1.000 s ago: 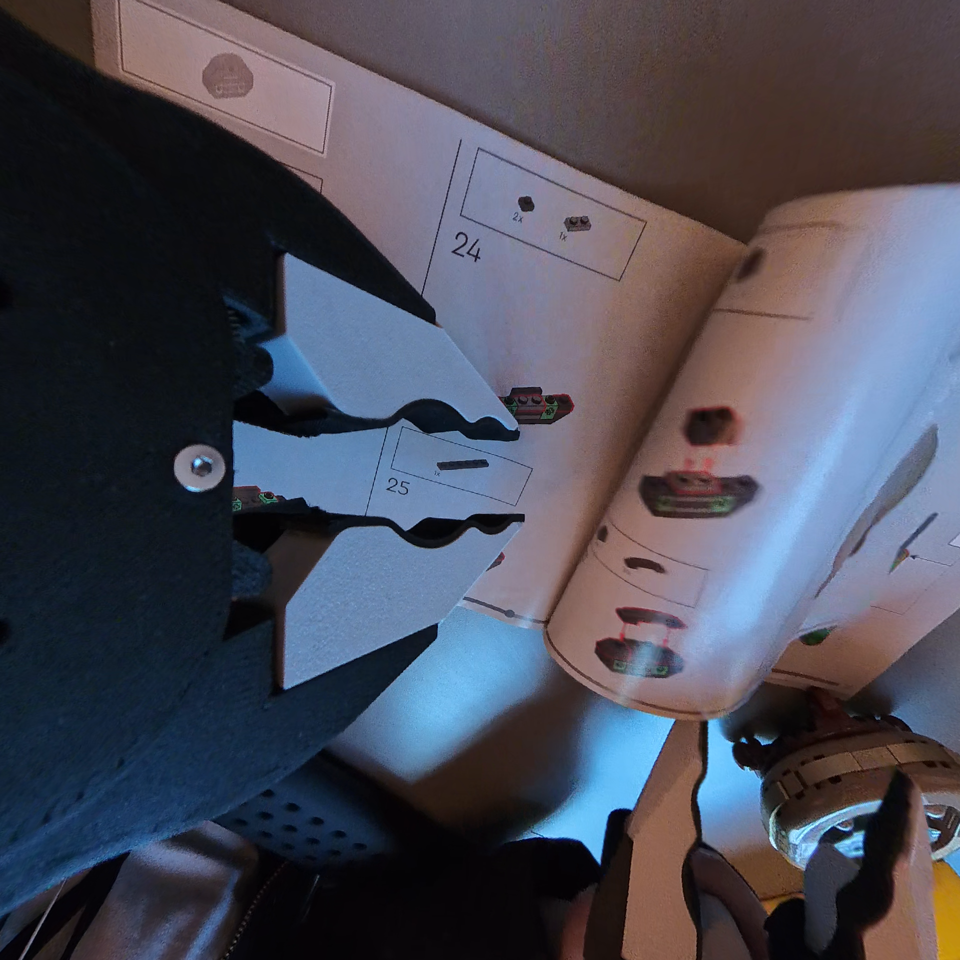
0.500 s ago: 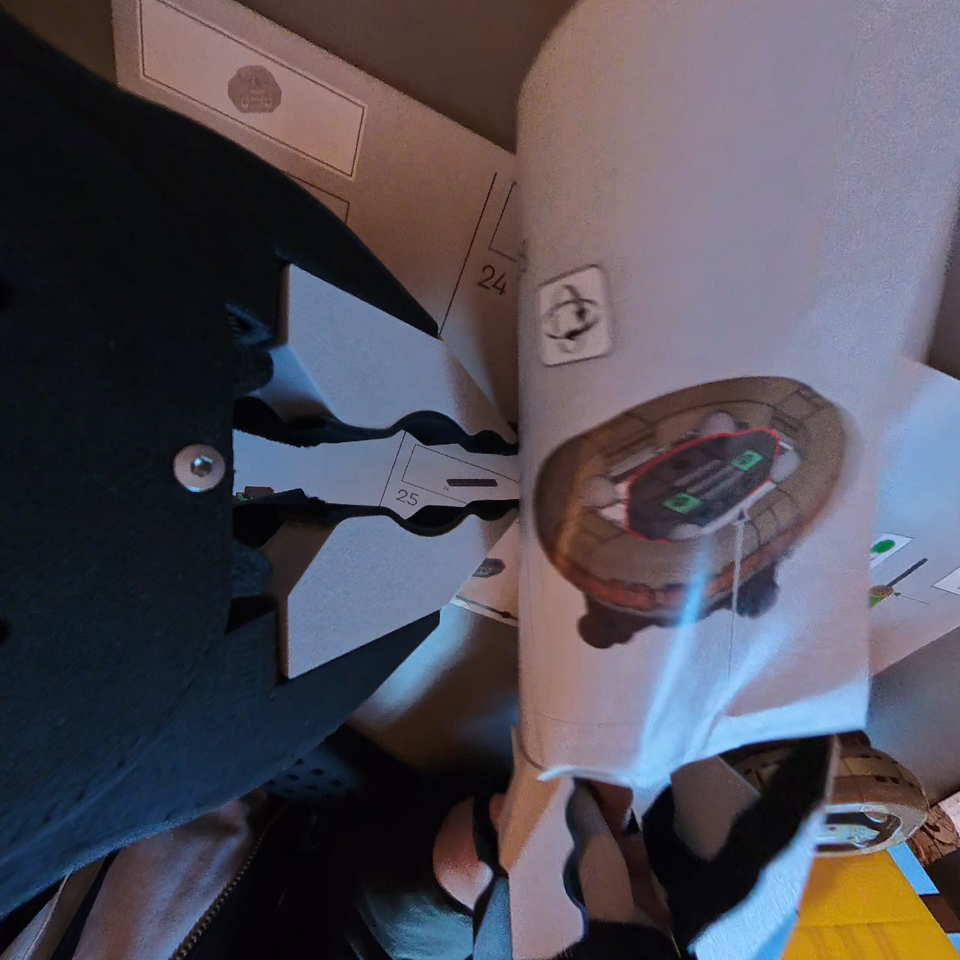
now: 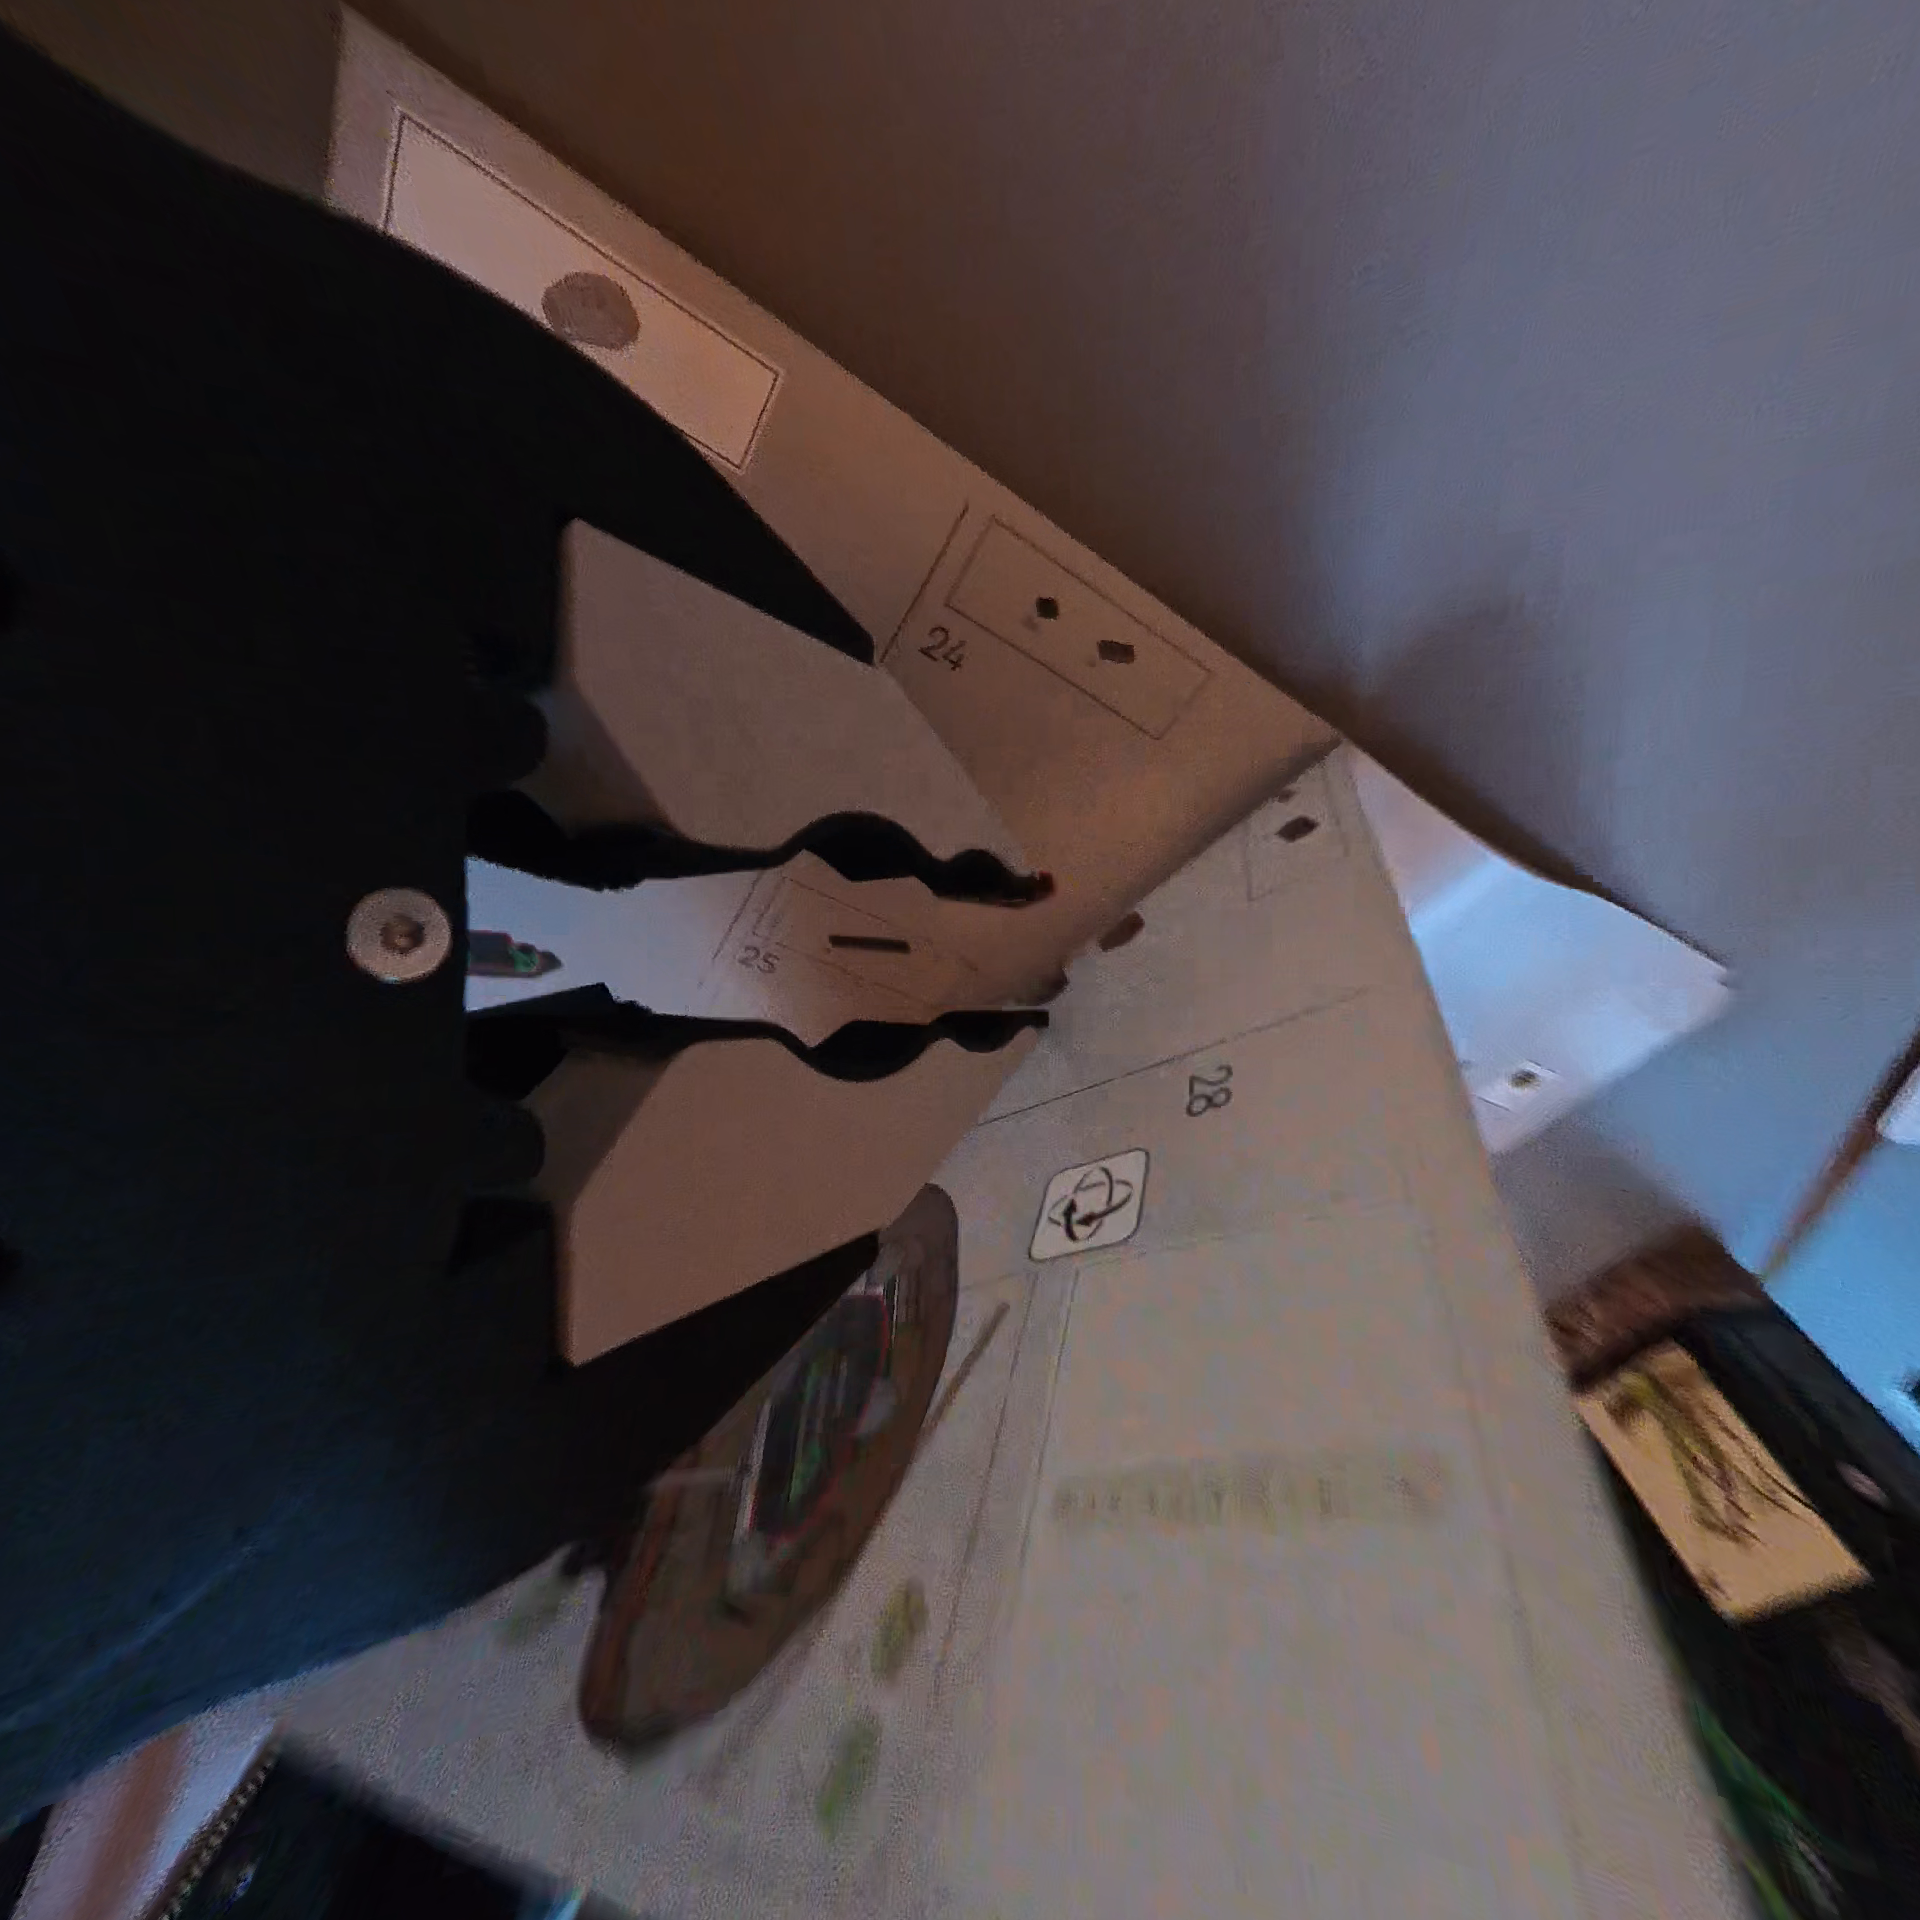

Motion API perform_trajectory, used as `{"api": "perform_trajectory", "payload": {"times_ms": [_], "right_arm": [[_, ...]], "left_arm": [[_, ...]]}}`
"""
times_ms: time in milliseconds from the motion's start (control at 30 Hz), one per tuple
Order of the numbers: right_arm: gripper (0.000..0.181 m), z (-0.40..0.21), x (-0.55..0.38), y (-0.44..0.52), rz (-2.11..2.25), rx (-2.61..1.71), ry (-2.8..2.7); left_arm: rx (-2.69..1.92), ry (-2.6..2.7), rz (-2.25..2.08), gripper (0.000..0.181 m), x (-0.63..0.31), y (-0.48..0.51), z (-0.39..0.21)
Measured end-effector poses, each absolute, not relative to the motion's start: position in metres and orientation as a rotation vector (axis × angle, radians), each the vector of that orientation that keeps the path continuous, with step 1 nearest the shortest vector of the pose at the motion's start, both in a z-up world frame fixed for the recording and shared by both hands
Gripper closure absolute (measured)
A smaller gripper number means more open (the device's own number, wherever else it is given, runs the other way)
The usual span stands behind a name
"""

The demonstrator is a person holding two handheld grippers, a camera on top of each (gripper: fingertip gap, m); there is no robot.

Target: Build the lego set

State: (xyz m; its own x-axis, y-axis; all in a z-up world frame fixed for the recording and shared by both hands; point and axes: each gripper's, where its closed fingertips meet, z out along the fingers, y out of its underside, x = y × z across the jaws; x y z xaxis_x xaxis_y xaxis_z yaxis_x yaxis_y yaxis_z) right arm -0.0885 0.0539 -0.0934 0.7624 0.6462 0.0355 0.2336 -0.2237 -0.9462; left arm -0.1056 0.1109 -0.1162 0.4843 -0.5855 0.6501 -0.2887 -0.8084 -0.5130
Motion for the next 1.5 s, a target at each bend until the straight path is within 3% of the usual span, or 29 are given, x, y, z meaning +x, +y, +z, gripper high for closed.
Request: {"api": "perform_trajectory", "payload": {"times_ms": [200,433,600,633,733,867,1033,1233,1500], "right_arm": [[0.112,-0.104,-0.108,0.032,0.575,-1.792,-0.864],[0.115,-0.113,-0.124,0.007,0.645,-1.804,-1.049],[0.157,-0.105,-0.094,0.027,0.419,-1.801,-0.985],[0.159,-0.104,-0.087,0.031,0.382,-1.810,-0.964],[0.157,-0.115,-0.067,0.040,0.270,-1.880,-0.957],[0.134,-0.126,-0.044,0.051,0.230,-1.962,-0.891],[0.124,-0.124,-0.034,0.045,0.245,-1.939,-0.983],[0.122,-0.130,-0.019,0.029,-0.001,-1.830,-1.276],[0.130,-0.148,-0.017,0.035,0.070,-1.891,-1.242]], "left_arm": [[-2.474,0.682,-1.128,0.167,-0.118,0.121,-0.131],[-2.517,0.640,-0.888,0.174,-0.135,0.136,-0.142],[-2.566,0.677,-0.772,0.174,-0.142,0.137,-0.154],[-2.574,0.687,-0.757,0.173,-0.143,0.136,-0.156],[-2.586,0.701,-0.743,0.173,-0.144,0.135,-0.159],[-2.587,0.707,-0.738,0.174,-0.144,0.135,-0.159],[-2.584,0.721,-0.717,0.176,-0.145,0.136,-0.160],[-2.577,0.747,-0.692,0.175,-0.145,0.135,-0.160],[-2.567,0.762,-0.698,0.175,-0.143,0.136,-0.160]]}}
